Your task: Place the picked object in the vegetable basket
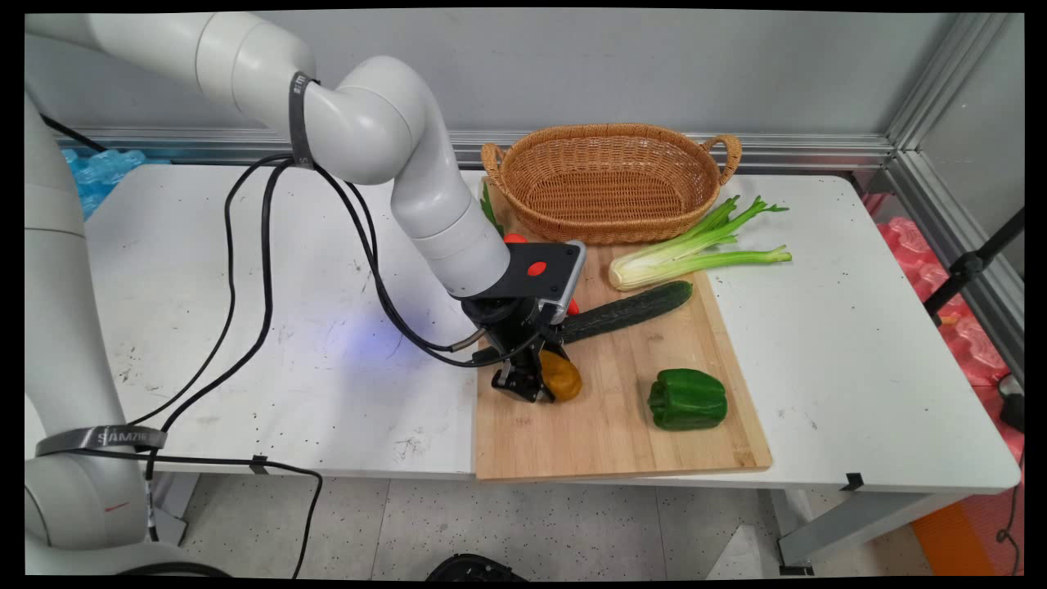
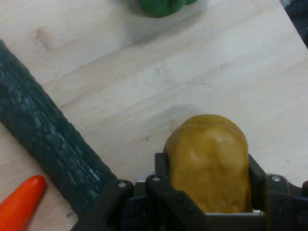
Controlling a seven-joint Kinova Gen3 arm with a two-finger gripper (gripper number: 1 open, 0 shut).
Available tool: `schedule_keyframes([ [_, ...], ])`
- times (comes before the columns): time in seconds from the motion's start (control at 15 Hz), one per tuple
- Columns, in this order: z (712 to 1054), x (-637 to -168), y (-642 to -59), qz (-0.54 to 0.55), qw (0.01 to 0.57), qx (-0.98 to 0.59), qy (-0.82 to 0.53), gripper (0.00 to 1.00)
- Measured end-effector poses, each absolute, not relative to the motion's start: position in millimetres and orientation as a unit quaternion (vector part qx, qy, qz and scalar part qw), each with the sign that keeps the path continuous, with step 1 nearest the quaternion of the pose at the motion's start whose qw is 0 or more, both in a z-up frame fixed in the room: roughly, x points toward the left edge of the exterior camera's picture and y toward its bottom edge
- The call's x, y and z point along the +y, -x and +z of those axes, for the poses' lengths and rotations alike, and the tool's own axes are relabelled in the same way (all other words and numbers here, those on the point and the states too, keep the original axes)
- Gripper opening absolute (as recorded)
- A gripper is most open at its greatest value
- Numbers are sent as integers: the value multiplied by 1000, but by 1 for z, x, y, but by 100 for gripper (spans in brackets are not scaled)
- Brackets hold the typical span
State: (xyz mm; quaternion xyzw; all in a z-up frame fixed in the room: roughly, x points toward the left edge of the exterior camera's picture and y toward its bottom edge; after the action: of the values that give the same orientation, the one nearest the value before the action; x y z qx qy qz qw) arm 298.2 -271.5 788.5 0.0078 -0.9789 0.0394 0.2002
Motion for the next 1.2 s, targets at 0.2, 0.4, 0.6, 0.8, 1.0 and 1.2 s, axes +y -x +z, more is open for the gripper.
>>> schedule_keyframes([
  [0.2,795,-270,-301,36,199,-979,-3,0],
  [0.4,810,-268,-303,31,201,-979,9,0],
  [0.6,835,-267,-305,29,207,-978,30,0],
  [0.8,865,-270,-310,30,211,-976,35,0],
  [1.0,901,-279,-319,39,216,-975,18,0],
  [1.2,932,-297,-332,55,220,-974,-19,0],
])
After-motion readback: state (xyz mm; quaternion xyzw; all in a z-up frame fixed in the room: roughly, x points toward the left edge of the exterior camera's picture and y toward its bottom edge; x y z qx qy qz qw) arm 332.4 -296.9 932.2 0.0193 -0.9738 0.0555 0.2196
